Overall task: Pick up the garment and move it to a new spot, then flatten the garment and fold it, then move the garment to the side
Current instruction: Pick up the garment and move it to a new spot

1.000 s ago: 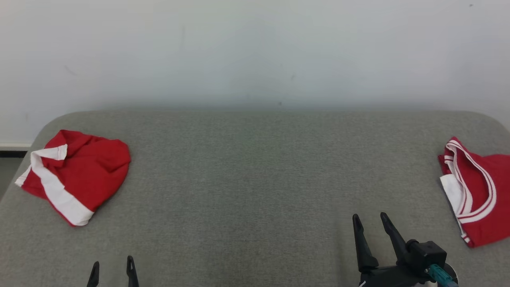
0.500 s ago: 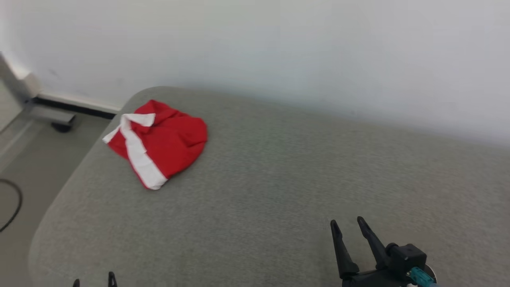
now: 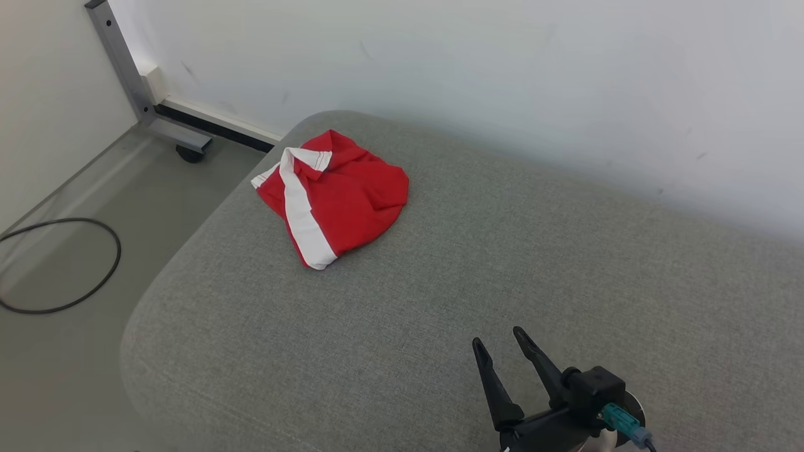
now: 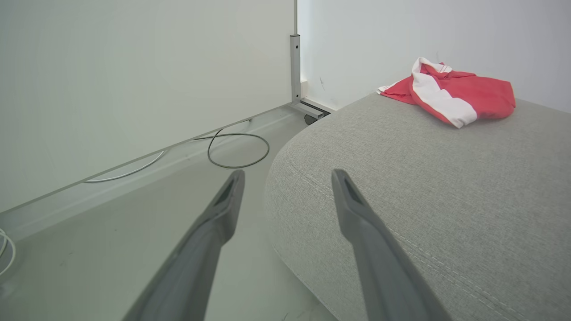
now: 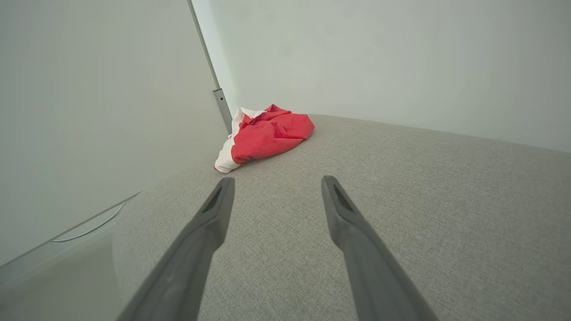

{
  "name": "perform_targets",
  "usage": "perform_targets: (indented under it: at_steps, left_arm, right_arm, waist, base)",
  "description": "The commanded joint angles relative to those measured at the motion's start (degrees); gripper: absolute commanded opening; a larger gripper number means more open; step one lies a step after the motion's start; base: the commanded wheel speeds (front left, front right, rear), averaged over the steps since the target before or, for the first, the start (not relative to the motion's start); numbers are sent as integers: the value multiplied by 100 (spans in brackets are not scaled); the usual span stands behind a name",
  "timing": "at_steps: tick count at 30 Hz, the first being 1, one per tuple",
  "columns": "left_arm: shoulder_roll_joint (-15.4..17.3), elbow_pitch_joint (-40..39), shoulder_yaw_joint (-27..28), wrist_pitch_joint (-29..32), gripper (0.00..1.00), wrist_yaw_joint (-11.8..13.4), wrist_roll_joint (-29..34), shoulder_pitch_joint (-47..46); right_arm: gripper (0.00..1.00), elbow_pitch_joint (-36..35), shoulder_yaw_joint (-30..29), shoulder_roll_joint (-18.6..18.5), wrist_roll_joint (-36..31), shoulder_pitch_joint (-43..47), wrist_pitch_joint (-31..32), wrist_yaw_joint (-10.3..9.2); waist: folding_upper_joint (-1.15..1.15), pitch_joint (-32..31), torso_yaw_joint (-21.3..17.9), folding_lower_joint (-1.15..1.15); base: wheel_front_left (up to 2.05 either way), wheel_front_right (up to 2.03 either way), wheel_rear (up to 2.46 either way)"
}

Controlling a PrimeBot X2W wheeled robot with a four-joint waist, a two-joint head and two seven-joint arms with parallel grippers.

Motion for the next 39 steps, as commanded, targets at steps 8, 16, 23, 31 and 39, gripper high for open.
perform_targets:
  at_steps: [8, 16, 23, 31, 39]
  left_arm:
    - [-5, 26, -30, -18, 100, -124, -118, 19]
    - [-3, 327, -19, -17, 100, -620, -450, -276]
    - [91, 746, 255, -17, 100, -950, -404, -980]
    - [699, 1836, 88, -17, 100, -1266, -656, -2528]
    - [1467, 2476, -806, 145, 100, -1296, -1308, -3693]
  right_arm:
    - [100, 53, -69, 0, -9, 1, -1, -15]
    - [100, -83, -263, 4, -70, 192, -1, -15]
    - [100, -339, -171, -207, -198, 15, -1, -15]
    - [100, -696, 74, -649, -134, -385, -1, -15]
    - [100, -1053, 88, -1044, -61, -658, -1, -15]
  waist:
    - [0, 56, 9, 0]
    - [0, 138, -180, 0]
    - [0, 593, -642, 0]
    - [0, 1286, -1266, 0]
    - [0, 1924, -1727, 0]
  base:
    - [0, 0, 0]
    - [0, 0, 0]
    - [0, 0, 0]
    - [0, 0, 0]
    - [0, 0, 0]
